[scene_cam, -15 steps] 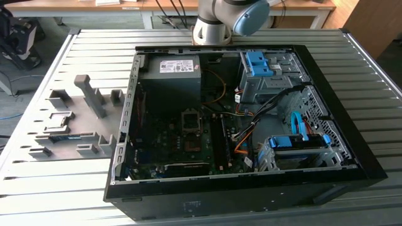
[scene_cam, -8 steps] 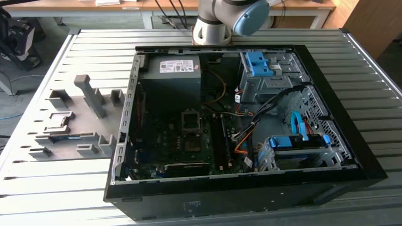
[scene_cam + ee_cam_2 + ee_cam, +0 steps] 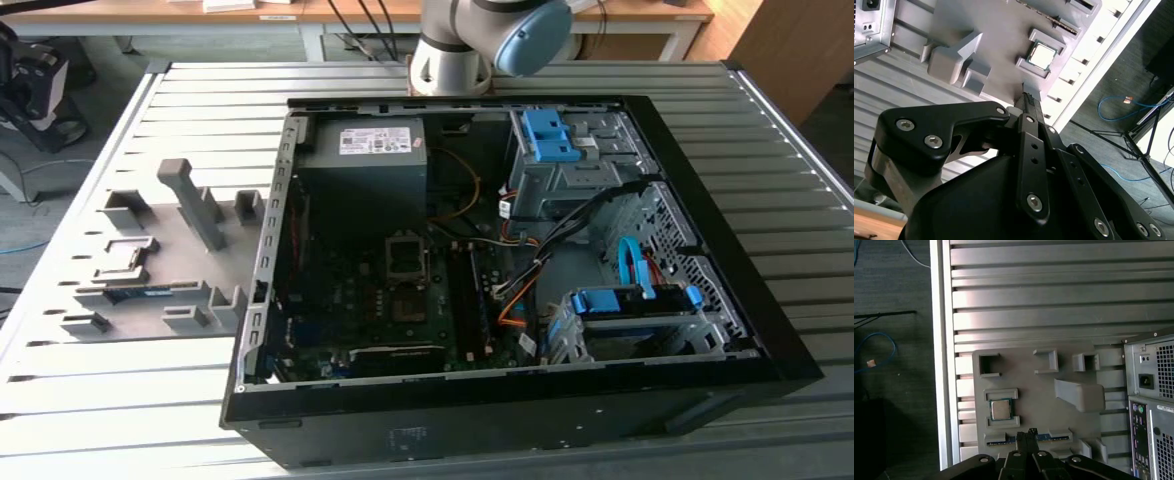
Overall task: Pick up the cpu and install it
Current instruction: 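Reach for the cpu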
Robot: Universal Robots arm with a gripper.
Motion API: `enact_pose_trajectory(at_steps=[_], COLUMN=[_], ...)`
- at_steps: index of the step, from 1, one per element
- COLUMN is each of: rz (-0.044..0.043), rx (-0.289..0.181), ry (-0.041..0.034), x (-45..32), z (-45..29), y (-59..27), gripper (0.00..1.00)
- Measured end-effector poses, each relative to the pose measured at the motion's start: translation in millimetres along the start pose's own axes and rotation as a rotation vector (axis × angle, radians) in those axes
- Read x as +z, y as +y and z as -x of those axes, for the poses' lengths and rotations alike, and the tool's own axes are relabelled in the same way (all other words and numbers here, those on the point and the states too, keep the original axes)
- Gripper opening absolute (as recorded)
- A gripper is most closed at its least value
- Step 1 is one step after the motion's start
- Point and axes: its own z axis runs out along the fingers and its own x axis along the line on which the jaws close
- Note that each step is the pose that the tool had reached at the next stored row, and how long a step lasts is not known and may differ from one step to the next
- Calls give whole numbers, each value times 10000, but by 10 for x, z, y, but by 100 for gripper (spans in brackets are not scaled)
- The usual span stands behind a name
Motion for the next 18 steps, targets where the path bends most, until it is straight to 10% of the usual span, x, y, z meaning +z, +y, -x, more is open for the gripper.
enact_pose_trajectory(at_steps=[18], rz=[0], rx=[0], ry=[0], x=[37], z=[-127], y=[-11], gripper=[10])
